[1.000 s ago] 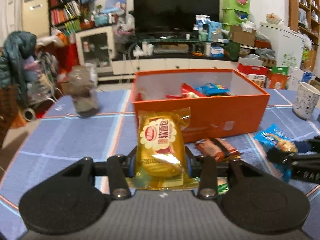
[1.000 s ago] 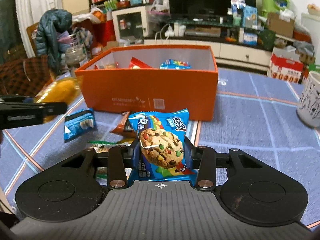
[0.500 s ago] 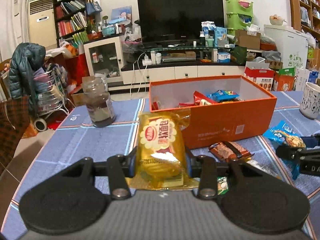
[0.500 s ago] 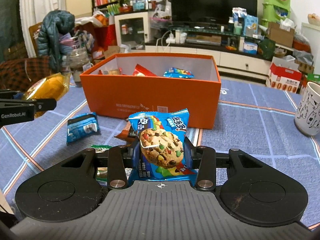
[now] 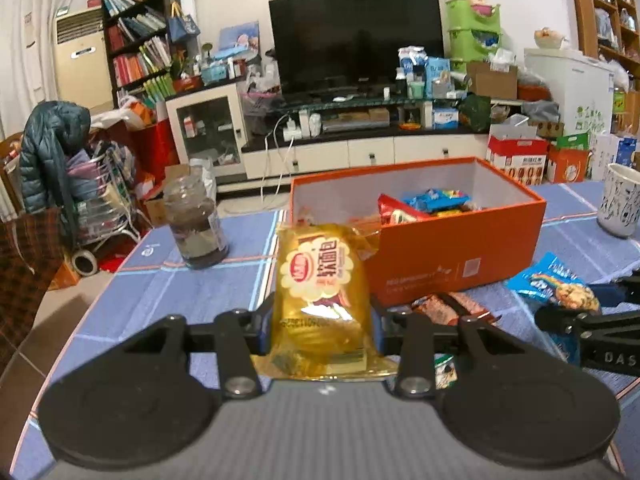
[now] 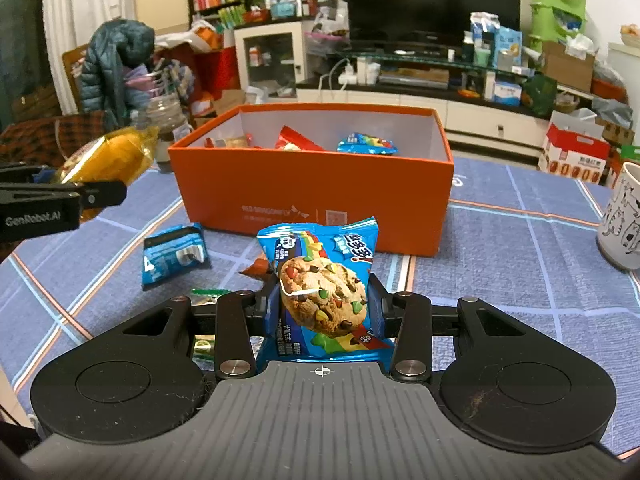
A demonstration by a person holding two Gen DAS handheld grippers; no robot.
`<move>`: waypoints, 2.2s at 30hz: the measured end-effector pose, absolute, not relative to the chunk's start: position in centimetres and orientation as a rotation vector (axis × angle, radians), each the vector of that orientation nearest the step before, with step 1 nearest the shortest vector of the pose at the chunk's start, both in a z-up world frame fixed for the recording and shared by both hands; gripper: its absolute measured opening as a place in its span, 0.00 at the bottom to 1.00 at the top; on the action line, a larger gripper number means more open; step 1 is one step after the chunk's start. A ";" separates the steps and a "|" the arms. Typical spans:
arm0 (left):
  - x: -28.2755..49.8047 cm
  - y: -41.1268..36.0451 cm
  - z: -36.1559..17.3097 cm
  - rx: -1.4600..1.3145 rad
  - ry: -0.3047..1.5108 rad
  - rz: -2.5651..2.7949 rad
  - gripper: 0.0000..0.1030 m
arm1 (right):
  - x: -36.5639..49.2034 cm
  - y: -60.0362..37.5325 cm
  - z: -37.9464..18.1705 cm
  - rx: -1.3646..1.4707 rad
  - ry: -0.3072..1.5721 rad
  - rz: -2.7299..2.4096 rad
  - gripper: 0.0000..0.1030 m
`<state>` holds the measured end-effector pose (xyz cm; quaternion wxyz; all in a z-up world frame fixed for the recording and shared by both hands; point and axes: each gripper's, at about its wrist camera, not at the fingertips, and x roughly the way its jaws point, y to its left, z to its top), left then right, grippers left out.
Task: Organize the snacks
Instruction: 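Lift and hold both packets above the table beside the box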
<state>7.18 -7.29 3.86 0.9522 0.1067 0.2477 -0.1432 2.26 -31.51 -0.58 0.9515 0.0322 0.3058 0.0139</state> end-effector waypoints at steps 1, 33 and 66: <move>7.3 -7.3 3.7 0.219 0.513 -0.284 0.39 | 2.3 -31.4 -0.6 0.065 0.621 0.028 0.26; 7.5 -7.4 3.5 0.231 0.539 -0.263 0.39 | 2.5 -30.9 -0.6 0.065 0.627 0.040 0.26; 7.4 -7.9 3.3 0.231 0.538 -0.265 0.39 | 2.2 -30.5 -0.5 0.071 0.621 0.052 0.26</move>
